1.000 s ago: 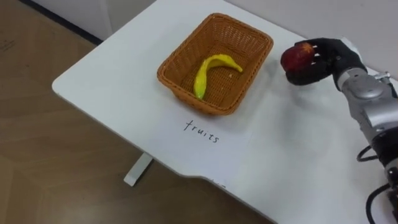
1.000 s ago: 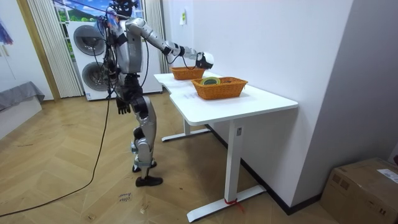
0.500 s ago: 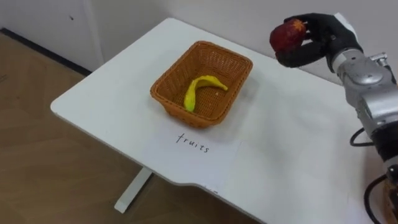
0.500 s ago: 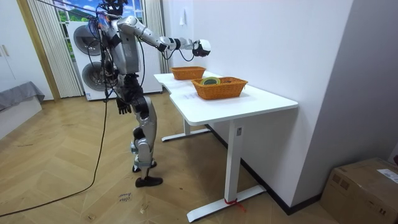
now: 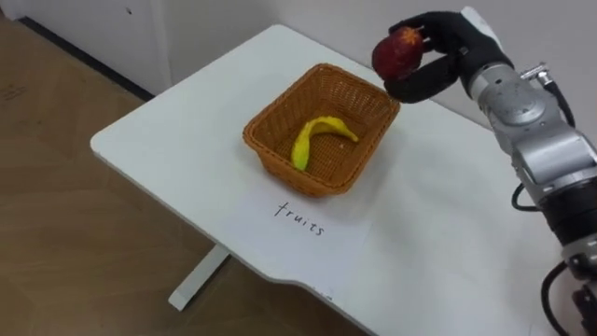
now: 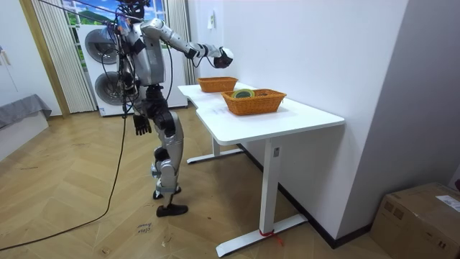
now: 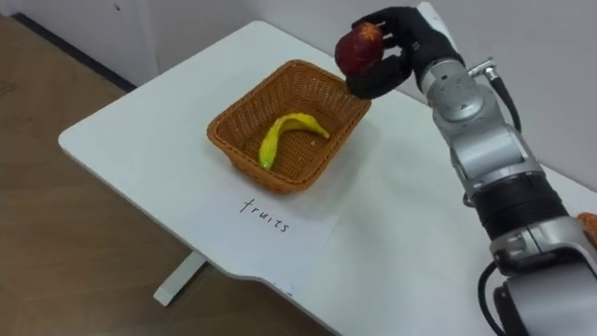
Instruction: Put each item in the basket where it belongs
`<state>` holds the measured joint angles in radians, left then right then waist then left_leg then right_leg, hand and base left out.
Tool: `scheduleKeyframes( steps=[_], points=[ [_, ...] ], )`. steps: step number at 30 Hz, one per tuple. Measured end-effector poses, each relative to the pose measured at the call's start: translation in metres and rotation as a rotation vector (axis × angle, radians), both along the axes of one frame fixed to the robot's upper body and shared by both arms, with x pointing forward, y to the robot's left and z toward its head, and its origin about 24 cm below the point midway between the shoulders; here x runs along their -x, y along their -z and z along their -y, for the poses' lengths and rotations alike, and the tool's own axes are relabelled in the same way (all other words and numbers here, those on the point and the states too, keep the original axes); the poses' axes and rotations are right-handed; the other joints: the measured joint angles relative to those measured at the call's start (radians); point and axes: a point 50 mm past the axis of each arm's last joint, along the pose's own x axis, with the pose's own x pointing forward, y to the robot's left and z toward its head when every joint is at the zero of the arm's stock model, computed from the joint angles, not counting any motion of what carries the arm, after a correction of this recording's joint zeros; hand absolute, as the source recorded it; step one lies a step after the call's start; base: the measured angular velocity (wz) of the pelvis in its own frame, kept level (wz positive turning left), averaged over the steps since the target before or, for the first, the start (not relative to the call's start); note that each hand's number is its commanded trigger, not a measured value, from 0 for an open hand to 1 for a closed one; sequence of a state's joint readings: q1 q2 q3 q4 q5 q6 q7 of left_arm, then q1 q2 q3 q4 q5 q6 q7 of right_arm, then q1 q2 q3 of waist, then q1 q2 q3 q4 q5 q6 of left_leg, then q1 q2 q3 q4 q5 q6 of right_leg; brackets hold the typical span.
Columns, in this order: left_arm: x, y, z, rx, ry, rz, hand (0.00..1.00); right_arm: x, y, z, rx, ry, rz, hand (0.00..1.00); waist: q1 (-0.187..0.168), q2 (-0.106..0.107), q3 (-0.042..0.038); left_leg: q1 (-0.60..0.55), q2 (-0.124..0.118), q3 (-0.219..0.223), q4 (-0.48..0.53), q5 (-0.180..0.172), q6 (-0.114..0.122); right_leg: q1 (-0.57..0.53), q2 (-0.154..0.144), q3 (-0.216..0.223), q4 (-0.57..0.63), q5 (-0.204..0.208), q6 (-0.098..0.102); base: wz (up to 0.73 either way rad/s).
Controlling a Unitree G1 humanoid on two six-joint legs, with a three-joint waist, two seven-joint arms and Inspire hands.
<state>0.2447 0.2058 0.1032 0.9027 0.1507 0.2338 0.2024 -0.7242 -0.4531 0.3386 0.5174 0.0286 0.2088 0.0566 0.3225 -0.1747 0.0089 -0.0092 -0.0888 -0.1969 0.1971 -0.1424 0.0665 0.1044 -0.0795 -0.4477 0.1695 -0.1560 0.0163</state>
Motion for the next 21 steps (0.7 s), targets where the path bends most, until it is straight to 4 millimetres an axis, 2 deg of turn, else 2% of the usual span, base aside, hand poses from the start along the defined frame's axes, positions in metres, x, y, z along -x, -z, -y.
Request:
scheduleKeyframes(
  steps=[7, 9, 13, 20, 21],
  points=[
    [0.005, 0.000, -0.002, 0.010, -0.001, -0.014, 0.00, 0.001, 0.006, -0.011, 0.013, -0.031, -0.019, 1.00, 0.039, 0.000, 0.0030, -0.001, -0.010, -0.008, 0.004, -0.003, 0.005, 0.002, -0.008, -0.004, 0.000, -0.004, 0.006, 0.01],
    [0.006, 0.000, -0.003, 0.009, -0.003, -0.016, 0.00, 0.001, 0.007, -0.013, 0.008, -0.035, -0.019, 1.00, 0.040, -0.001, 0.0024, -0.003, -0.012, -0.016, 0.006, -0.003, 0.006, 0.003, -0.010, -0.021, 0.002, -0.004, 0.006, 0.13],
    [0.005, -0.001, -0.005, 0.005, -0.001, -0.014, 0.00, 0.001, 0.009, -0.019, 0.024, -0.046, -0.017, 1.00, 0.044, -0.002, 0.0024, 0.003, -0.014, -0.026, 0.007, -0.004, 0.007, 0.015, -0.010, -0.022, 0.001, -0.005, 0.008, 0.12],
    [0.005, -0.001, -0.004, 0.027, 0.002, -0.016, 0.00, 0.000, 0.016, -0.018, 0.022, -0.035, -0.044, 1.00, 0.059, -0.005, 0.0036, 0.005, -0.013, -0.025, 0.007, -0.004, 0.007, 0.016, -0.010, -0.021, 0.001, -0.005, 0.008, 0.00],
    [0.005, 0.000, -0.004, 0.030, 0.002, -0.017, 0.00, 0.000, 0.017, -0.018, 0.022, -0.033, -0.047, 0.93, 0.059, -0.005, 0.0040, 0.005, -0.013, -0.025, 0.007, -0.004, 0.007, 0.017, -0.010, -0.021, 0.001, -0.005, 0.008, 0.00]
  ],
)
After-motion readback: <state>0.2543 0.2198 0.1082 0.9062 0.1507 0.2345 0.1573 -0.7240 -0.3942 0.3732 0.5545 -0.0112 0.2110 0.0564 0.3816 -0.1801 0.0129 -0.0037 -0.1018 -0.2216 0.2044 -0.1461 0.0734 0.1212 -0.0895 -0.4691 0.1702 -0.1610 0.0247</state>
